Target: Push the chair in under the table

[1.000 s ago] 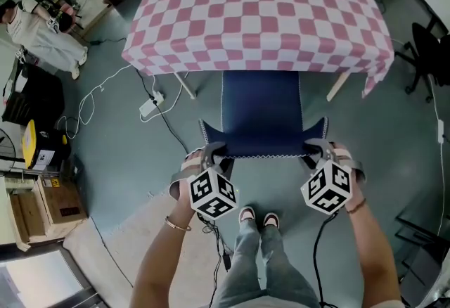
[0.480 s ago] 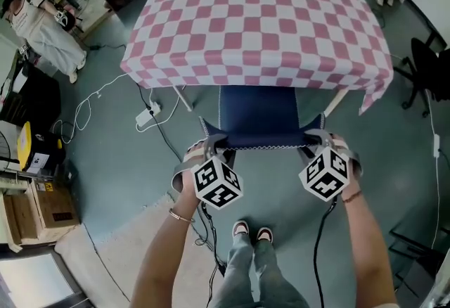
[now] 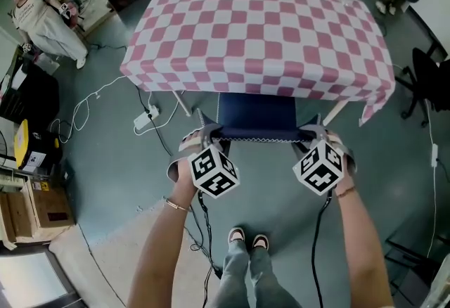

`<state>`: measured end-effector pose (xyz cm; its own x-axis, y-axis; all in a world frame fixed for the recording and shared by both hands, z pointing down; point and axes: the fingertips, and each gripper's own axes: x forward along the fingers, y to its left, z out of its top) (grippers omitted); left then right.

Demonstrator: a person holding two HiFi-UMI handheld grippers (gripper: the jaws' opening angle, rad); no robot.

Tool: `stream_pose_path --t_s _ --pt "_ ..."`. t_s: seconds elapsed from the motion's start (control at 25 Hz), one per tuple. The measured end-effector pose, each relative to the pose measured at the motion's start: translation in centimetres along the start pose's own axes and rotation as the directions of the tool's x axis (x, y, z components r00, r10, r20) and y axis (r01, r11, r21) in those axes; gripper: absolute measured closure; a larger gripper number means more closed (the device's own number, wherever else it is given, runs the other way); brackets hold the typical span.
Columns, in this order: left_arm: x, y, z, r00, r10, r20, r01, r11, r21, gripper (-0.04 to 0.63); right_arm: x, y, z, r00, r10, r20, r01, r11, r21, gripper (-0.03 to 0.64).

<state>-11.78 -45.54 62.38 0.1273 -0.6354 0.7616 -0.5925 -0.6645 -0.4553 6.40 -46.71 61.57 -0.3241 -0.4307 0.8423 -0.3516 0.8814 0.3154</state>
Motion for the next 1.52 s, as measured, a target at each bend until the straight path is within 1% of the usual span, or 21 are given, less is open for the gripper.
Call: stream_pose_path --t_s 0.24,0.4,0.56,0.68,0.8,0.96,1.04,1.2,1.32,1.4,1.44,1.52 --pt "2.1 3.0 0.3 1.000 0.024 -0.020 -0.024 1.000 -0.011 0.465 1.4 -1.8 1.5 0.999 -0.034 0.000 0.034 0.999 0.021 0.509" --pt "3.5 4.7 0.8 1.000 0.018 -0.020 -0.018 1.000 -0.010 0.463 2.4 -3.3 2.3 0.999 -0.043 0.001 0.043 0.999 0.032 0.509" --pt "4.3 6.0 1.4 0.999 0.027 -0.017 -0.027 1.000 -0.011 0.463 3.1 -4.6 2.8 0.999 -0.054 0.004 0.054 0.998 0.016 0.509" --pt "4.4 6.2 1.6 1.000 0.024 -0.008 -0.024 1.000 -0.010 0.463 3.3 -5.0 2.8 0.999 -0.043 -0.004 0.043 0.999 0.001 0.509" --pt "4.5 6.3 1.9 1.000 0.012 -0.001 -0.012 1.000 -0.004 0.463 3.5 -5.3 2.9 0.999 -0.043 0.009 0.043 0.999 0.001 0.509" --pt "4.5 6.1 1.5 1.000 0.013 -0.002 -0.013 1.000 -0.007 0.460 3.8 -4.9 2.7 0.999 -0.033 -0.019 0.033 0.999 0.017 0.509" --pt "4.4 5.8 1.4 1.000 0.002 -0.005 -0.002 1.000 -0.006 0.456 3.8 -4.6 2.6 0.999 -0.025 -0.025 0.025 1.000 0.015 0.509" --pt "4.4 5.7 1.5 1.000 -0.007 0.007 0.007 1.000 0.025 0.452 3.7 -4.5 2.4 1.000 -0.007 -0.022 0.007 1.000 0.012 0.509" --pt "4.2 5.6 1.4 1.000 0.008 0.018 -0.009 0.999 0.046 0.443 3.8 -4.3 2.6 1.000 0.009 -0.029 -0.008 1.000 0.020 0.502" --pt "3.8 5.6 1.2 0.999 0.032 0.031 -0.033 0.998 0.054 0.432 3.7 -4.2 2.6 0.999 -0.015 -0.030 0.015 1.000 0.017 0.494" --pt "3.5 5.6 1.2 0.998 0.041 0.043 -0.043 0.998 0.046 0.425 3.6 -4.2 2.5 0.999 -0.037 -0.028 0.038 0.999 0.015 0.488" --pt "2.4 5.5 1.3 0.996 0.047 0.075 -0.048 0.999 0.001 0.425 3.3 -4.3 2.3 0.996 -0.090 -0.028 0.090 0.996 0.014 0.477"
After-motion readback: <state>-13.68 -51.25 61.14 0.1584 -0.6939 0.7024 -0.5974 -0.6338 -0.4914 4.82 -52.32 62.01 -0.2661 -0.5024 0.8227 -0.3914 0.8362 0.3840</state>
